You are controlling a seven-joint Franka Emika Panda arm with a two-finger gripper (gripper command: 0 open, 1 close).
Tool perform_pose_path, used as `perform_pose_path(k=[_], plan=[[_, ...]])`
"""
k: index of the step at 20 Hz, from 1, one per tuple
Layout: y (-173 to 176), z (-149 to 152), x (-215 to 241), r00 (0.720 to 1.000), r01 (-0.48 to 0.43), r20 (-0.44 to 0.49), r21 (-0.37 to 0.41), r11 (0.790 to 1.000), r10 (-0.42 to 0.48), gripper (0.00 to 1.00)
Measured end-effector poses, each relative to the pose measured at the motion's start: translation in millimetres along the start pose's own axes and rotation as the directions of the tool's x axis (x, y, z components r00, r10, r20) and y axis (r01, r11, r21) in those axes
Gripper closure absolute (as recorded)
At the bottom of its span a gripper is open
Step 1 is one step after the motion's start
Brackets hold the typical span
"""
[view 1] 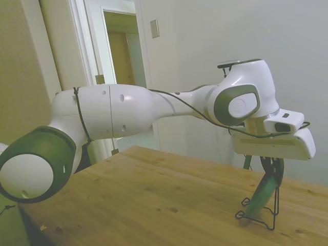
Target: Unload the plate
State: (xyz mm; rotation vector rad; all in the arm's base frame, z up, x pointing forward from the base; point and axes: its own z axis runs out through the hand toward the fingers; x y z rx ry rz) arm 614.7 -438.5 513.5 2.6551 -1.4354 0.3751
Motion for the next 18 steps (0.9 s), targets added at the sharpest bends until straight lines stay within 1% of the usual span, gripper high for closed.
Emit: perform_pose_path(k=[3, 5, 8, 10, 12, 14, 16, 18], plan=[[-7, -34, -5, 1.000, 0.012, 0.005, 0.023, 1.000, -0.012, 1.00], [-13, -61, -13, 1.000, 0.019, 0.017, 0.054, 0.998, -0.020, 1.00], [-29, -98, -34, 0.996, 0.032, 0.083, 0.135, 0.990, -0.043, 1.00], [-42, -111, -53, 0.986, 0.042, 0.150, 0.184, 0.982, -0.070, 1.00], [-56, -111, -75, 0.965, 0.044, 0.244, 0.213, 0.976, -0.097, 1.00], [-69, -101, -96, 0.934, 0.039, 0.337, 0.230, 0.972, -0.117, 1.00], [-81, -84, -114, 0.896, 0.028, 0.424, 0.245, 0.969, -0.133, 1.00], [-91, -62, -128, 0.869, 0.017, 0.474, 0.260, 0.965, -0.143, 1.00]])
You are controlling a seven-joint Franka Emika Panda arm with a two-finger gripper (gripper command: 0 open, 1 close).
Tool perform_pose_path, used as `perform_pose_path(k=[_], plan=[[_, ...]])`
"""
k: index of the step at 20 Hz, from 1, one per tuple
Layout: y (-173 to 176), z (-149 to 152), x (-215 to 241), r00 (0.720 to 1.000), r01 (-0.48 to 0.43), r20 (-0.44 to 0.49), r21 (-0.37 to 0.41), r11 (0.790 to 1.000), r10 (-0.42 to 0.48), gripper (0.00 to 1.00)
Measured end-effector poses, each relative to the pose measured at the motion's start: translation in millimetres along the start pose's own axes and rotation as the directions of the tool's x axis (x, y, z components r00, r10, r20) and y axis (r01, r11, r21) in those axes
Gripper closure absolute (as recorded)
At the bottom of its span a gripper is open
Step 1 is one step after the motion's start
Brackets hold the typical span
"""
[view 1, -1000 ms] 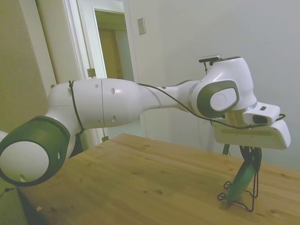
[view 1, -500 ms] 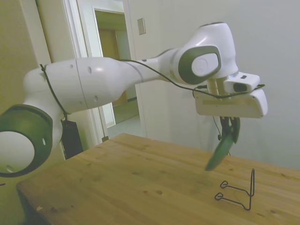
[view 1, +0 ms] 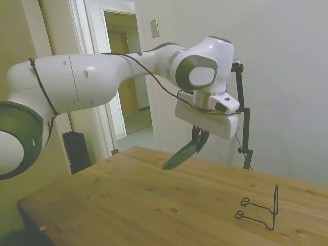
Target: Unload the plate
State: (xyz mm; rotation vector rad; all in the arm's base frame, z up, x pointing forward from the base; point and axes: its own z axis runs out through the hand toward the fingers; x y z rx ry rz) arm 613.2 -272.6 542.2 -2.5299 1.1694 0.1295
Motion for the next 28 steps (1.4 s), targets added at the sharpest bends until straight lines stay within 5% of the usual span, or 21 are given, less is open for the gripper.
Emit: perform_pose_path(k=[9, 21, 22, 28], plan=[[2, 136, 9, 0.999, -0.034, 0.029, -0.033, 0.999, 0.035, 1.00], [31, 171, 22, 0.998, -0.061, -0.012, -0.074, 0.995, 0.060, 1.00], [32, 172, 22, 0.998, -0.061, -0.016, -0.078, 0.995, 0.059, 0.00], [37, 176, 25, 0.998, -0.055, -0.034, -0.096, 0.994, 0.052, 0.00]])
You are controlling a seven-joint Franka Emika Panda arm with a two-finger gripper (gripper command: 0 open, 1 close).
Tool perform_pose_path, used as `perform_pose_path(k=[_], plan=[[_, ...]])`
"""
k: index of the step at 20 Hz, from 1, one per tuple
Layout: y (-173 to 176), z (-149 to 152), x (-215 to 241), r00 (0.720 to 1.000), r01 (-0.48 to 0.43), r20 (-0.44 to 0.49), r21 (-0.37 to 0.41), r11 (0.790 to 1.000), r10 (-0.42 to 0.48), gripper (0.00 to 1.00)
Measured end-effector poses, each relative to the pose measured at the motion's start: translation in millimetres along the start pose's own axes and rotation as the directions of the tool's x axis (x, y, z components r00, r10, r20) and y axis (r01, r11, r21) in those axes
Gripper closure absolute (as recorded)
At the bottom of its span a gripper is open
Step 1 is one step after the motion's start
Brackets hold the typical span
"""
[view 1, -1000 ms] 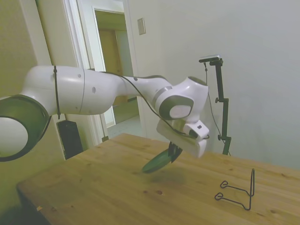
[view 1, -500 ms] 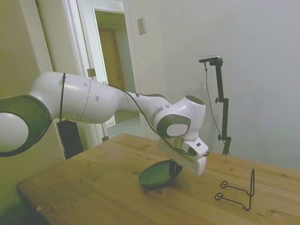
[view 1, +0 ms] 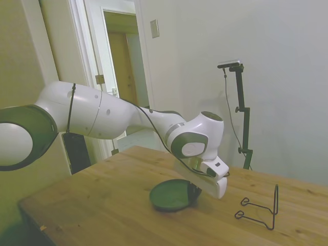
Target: Unload the plate
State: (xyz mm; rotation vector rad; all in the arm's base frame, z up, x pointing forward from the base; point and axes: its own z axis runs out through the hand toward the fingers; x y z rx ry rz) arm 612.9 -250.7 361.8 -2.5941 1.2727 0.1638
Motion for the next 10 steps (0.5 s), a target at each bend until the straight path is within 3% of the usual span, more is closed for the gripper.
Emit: perform_pose_path(k=[10], plan=[[2, -21, -2, 1.000, 0.011, -0.027, 0.009, 1.000, -0.011, 0.00]])
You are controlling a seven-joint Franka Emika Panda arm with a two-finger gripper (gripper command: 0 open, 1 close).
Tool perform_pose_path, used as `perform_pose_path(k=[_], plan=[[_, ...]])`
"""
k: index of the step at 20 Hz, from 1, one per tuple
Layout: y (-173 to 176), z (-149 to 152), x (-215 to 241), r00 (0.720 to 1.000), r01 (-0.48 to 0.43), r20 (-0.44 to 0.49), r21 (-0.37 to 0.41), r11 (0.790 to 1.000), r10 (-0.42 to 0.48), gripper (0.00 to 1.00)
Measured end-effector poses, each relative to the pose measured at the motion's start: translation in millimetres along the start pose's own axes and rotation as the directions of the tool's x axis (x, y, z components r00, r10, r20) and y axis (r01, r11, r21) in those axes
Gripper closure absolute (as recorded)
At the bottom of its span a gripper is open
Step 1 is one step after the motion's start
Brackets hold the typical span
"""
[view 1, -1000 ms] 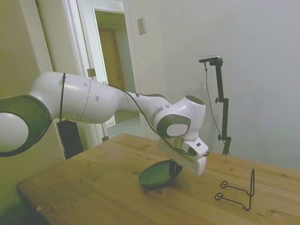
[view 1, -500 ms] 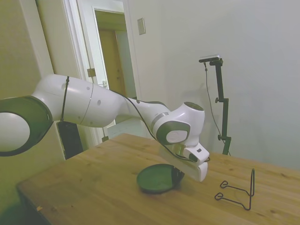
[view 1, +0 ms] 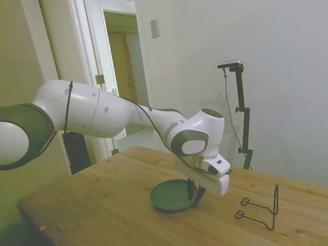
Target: Unload the plate
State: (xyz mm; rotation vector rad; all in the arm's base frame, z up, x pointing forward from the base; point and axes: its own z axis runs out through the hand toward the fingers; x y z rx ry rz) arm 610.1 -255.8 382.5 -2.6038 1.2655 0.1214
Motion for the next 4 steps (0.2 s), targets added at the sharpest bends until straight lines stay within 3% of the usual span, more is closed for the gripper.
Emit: perform_pose_path(k=[4], plan=[[1, -67, -20, 1.000, 0.006, -0.010, 0.022, 1.000, -0.005, 0.00]])
